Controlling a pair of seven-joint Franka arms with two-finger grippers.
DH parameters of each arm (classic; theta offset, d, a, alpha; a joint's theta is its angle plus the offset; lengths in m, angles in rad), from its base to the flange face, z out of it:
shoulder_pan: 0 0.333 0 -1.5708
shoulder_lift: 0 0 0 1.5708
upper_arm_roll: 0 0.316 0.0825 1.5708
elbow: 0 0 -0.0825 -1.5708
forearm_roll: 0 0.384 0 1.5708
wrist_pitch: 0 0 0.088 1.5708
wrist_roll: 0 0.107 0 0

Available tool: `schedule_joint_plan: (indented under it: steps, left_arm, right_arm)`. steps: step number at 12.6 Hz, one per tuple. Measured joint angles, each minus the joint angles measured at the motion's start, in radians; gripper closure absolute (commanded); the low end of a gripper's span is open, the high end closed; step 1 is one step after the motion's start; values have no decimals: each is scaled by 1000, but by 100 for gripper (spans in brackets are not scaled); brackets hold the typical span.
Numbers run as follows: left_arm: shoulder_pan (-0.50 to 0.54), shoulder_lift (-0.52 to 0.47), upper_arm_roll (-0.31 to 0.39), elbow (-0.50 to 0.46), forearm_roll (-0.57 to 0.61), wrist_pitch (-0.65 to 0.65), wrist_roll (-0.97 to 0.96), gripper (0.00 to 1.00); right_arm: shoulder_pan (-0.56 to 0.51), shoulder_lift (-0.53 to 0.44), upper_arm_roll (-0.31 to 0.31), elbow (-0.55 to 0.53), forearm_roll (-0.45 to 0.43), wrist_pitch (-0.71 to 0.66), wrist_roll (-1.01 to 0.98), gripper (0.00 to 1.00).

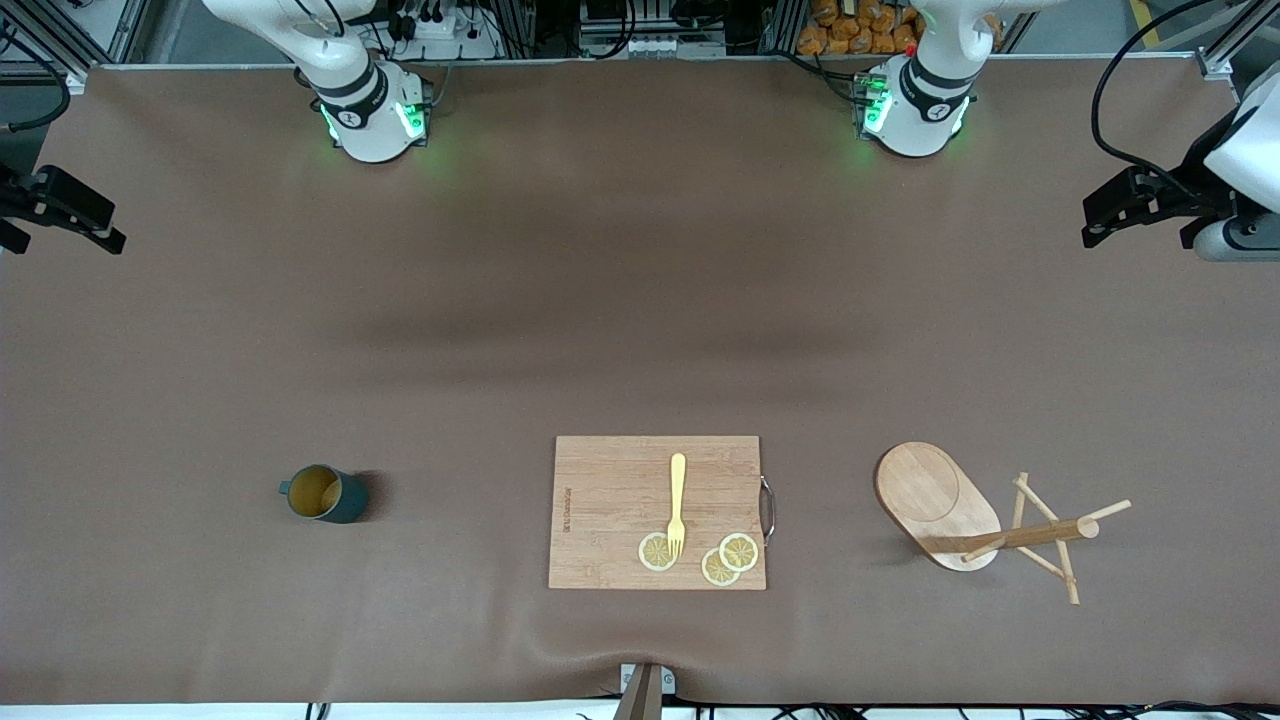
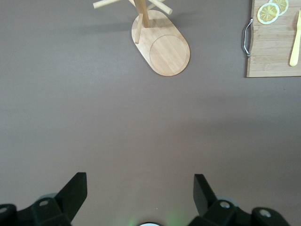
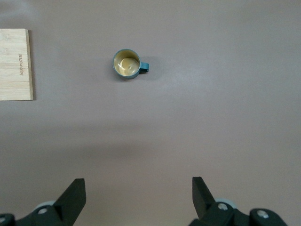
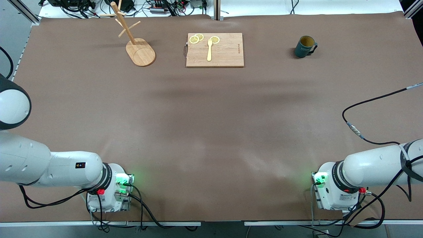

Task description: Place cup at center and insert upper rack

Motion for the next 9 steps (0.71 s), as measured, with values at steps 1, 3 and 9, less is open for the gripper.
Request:
schedule_joint_plan:
  steps: [1,3,9]
  left_arm:
    - [0,0,0,-1,0,2,0,0]
    - [0,1,-1,-2,0,5,0,0]
    - [-1,21,-4,-3,2,15,0,0]
  right_arm:
    - [0,0,0,0,0,0,0,0]
    - [0,0,0,0,0,0,0,0]
    - [0,0,0,0,0,0,0,0]
